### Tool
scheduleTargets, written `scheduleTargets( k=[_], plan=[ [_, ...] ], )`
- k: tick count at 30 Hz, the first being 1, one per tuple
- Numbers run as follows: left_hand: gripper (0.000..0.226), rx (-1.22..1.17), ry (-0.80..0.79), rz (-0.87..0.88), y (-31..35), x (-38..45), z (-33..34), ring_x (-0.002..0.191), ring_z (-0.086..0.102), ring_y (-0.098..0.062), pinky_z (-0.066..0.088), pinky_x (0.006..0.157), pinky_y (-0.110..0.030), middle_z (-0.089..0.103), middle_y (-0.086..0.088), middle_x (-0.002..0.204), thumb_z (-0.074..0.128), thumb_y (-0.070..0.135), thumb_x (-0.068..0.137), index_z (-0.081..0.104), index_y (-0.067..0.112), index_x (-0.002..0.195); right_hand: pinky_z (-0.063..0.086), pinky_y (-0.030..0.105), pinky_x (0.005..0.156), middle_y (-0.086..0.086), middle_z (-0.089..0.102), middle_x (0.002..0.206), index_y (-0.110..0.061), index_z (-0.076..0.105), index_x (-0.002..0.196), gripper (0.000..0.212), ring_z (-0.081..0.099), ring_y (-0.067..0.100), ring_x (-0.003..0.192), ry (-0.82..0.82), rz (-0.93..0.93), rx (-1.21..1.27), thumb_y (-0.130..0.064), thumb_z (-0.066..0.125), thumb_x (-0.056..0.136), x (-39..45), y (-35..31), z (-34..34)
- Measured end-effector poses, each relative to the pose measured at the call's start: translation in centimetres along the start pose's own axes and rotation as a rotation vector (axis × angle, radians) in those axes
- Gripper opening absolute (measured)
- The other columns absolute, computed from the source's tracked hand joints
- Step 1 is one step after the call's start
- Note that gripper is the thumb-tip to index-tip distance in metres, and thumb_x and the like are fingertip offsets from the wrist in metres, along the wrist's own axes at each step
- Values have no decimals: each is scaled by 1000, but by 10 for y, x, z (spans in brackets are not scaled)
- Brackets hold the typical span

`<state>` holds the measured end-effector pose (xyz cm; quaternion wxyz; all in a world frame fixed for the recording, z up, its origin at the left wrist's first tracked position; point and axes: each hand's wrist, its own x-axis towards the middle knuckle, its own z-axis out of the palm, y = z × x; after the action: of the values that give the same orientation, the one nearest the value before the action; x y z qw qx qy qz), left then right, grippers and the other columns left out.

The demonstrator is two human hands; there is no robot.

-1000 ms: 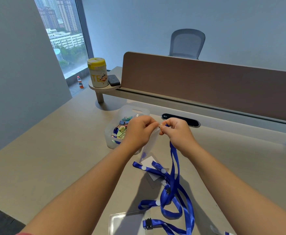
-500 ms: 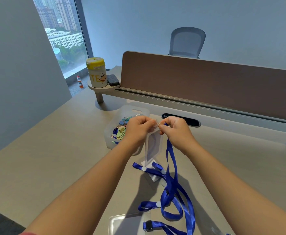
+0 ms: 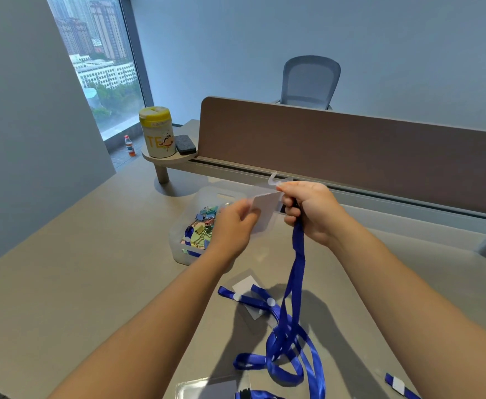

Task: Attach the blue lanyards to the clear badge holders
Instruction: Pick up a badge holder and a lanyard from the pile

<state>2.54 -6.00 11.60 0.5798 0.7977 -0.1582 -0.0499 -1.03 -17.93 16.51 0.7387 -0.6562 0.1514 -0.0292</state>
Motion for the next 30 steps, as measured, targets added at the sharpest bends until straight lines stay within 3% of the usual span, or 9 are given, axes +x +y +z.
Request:
scheduleTargets(
  k=[5,9,11,15,19,23,26,28,30],
  plan=[
    [23,367,260,321,20,9,-6,95,64,-29,52,67,-30,67,-17,110,52,21,90,60,5,105,29,16,39,-1,42,52,-9,55,67,22,31,10,45,147,-138,-365,-14,55,89,-3,-28,-15],
    [14,747,380,736,39,17,-7,50,64,-24,44,43,-19,72,-13,64,61,18,78,67,6,78,38,25,57,7,49,65,6,63,80,24,44,18,62,248,-301,-626,-16,58,86,-2,-41,-26],
    [8,865,412,832,49,21,-4,39,54,-18,33,43,-14,65,-8,50,70,14,73,66,8,70,40,32,63,11,52,69,6,64,83,27,46,23,68,295,-372,-787,-20,57,87,-1,-43,-31],
    [14,935,346,772,60,21,8,41,44,-12,27,43,-15,64,-7,52,77,15,68,64,9,70,49,39,69,12,61,78,-2,61,90,26,57,28,74,405,-466,-1062,-24,49,92,0,-40,-43],
    [21,712,176,452,65,21,27,73,52,-17,33,49,-19,68,-10,99,45,23,92,59,9,99,41,28,54,10,57,76,-4,58,95,23,54,25,68,427,-504,-1261,-21,42,95,1,-31,-54],
    [8,884,210,621,54,21,37,60,62,-24,43,46,-25,71,-11,74,62,15,83,64,6,82,47,34,62,10,59,77,-4,59,88,19,55,26,73,321,-394,-1171,-17,46,92,4,-21,-71],
    [22,974,240,747,45,23,45,32,43,-16,31,35,-15,59,-5,41,80,8,61,59,10,55,34,28,55,9,48,65,-3,59,75,18,43,22,62,193,-263,-995,-11,50,88,6,-12,-80],
    [19,981,207,707,41,22,51,36,47,-17,30,37,-17,62,-5,46,78,11,66,60,10,60,32,29,56,11,44,64,-6,52,64,23,36,21,56,160,-182,-924,-10,51,87,8,-3,-87],
    [10,864,142,512,34,19,56,60,62,-22,39,47,-25,70,-10,76,61,18,84,63,7,83,32,28,55,3,47,64,-12,44,61,30,37,17,54,188,-147,-940,-18,51,89,10,10,-97]
  ],
)
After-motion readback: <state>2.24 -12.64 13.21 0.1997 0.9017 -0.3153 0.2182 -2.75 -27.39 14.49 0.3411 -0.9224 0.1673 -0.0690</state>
